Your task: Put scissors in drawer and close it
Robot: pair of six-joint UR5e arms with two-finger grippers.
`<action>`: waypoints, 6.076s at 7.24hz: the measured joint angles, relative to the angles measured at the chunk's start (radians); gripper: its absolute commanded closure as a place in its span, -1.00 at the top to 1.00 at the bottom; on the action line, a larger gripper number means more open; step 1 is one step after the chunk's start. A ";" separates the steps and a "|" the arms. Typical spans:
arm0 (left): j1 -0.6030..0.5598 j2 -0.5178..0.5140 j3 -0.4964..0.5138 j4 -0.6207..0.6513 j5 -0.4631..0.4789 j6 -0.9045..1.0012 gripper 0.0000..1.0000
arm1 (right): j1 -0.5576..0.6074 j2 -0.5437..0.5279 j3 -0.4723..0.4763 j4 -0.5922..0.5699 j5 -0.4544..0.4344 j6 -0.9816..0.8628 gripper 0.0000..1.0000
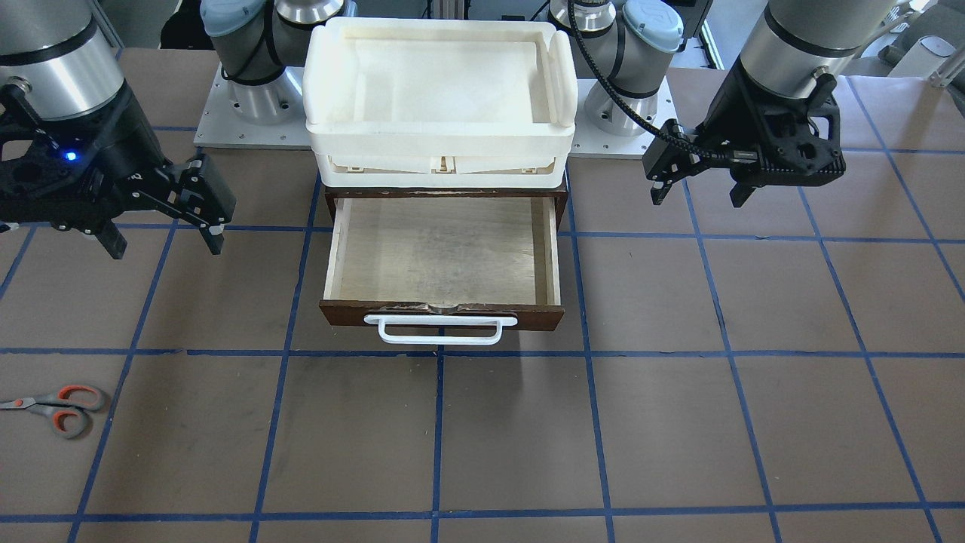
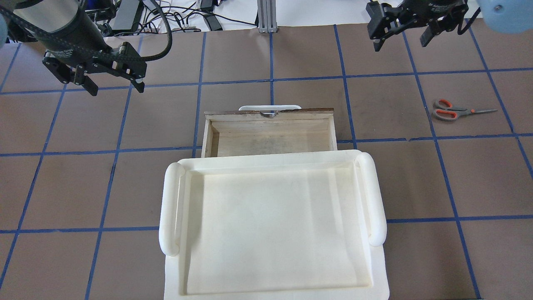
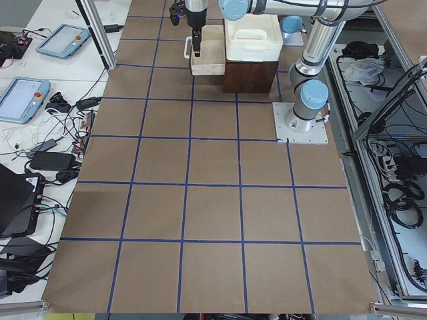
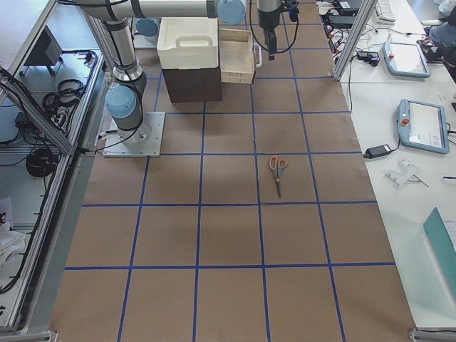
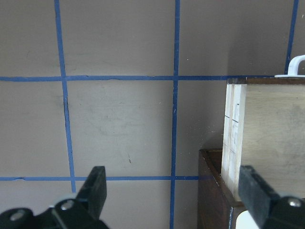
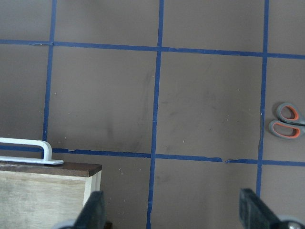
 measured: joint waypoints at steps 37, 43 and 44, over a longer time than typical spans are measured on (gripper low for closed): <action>0.000 -0.001 -0.001 0.000 0.000 0.001 1.00 | -0.198 0.012 0.256 -0.111 -0.012 -0.843 1.00; 0.000 0.001 -0.001 0.000 0.002 -0.001 1.00 | -0.447 0.409 0.207 -0.503 -0.026 -1.475 0.99; 0.000 0.002 0.000 -0.001 0.002 -0.003 1.00 | -0.464 0.453 0.180 -0.507 -0.025 -1.519 0.95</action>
